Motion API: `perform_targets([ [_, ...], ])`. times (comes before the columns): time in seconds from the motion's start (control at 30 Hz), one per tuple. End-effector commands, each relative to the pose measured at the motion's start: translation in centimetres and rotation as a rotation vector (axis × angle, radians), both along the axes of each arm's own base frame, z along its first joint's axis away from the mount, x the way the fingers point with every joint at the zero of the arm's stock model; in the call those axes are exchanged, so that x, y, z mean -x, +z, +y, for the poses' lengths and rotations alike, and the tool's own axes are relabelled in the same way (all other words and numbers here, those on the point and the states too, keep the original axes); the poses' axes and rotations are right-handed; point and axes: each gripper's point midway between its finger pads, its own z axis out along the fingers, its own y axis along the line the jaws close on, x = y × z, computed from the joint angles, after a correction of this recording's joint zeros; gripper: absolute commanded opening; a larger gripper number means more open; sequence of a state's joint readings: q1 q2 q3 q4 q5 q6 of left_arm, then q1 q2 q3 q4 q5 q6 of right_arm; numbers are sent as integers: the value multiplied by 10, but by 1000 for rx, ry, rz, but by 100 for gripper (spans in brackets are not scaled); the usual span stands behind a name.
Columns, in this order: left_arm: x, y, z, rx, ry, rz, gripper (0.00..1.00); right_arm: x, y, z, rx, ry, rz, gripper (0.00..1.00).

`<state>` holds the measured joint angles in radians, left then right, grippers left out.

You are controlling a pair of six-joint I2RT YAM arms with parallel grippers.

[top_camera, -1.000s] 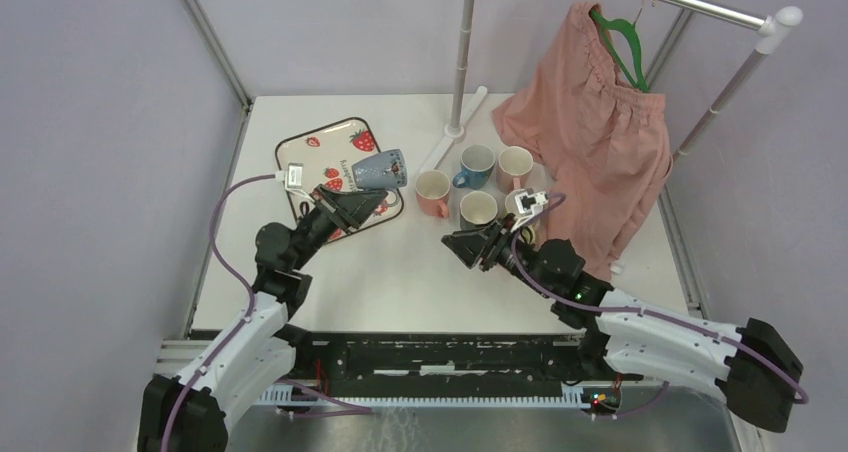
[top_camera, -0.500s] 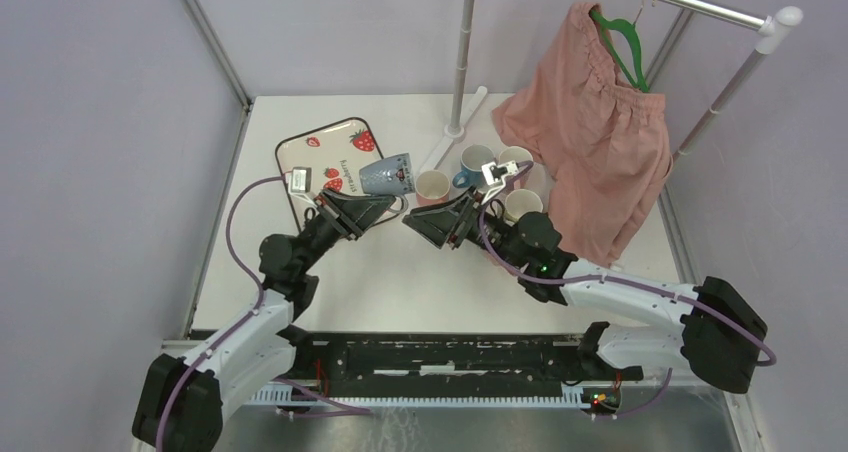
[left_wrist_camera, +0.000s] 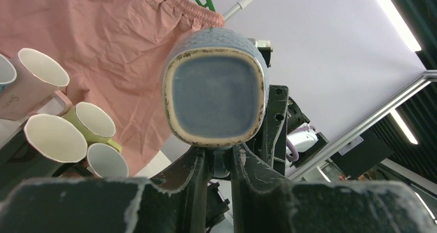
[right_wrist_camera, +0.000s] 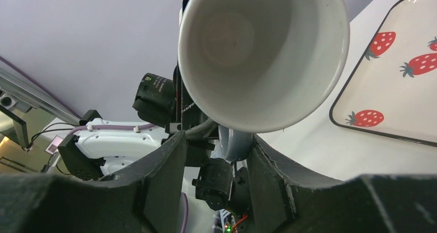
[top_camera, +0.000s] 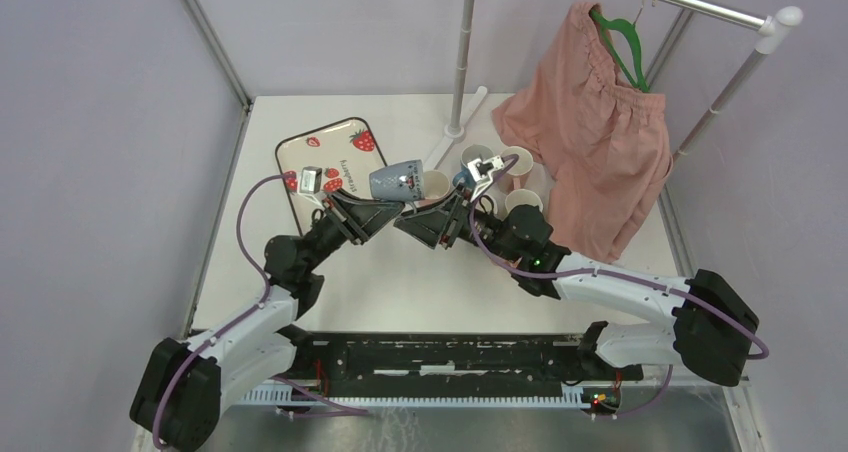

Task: Turn the mug right side up
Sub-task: Turn over the cup on the tray.

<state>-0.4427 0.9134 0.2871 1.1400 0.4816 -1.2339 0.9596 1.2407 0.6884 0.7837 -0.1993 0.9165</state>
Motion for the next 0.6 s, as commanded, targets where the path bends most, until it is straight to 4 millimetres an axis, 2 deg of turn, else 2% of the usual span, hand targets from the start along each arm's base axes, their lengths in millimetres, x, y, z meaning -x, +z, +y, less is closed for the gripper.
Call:
perform_targets([
  [0.0,20,29,1,55,-55,-107,2,4,31,-2,-50,18,-62,51],
  [0.23,23,27,3,58,-50,-107,2,1,34,-9,-63,-4,-58,42],
  [0.57,25,28,1,53,-59,-114,2,1,32,-7,-59,7,-44,33],
])
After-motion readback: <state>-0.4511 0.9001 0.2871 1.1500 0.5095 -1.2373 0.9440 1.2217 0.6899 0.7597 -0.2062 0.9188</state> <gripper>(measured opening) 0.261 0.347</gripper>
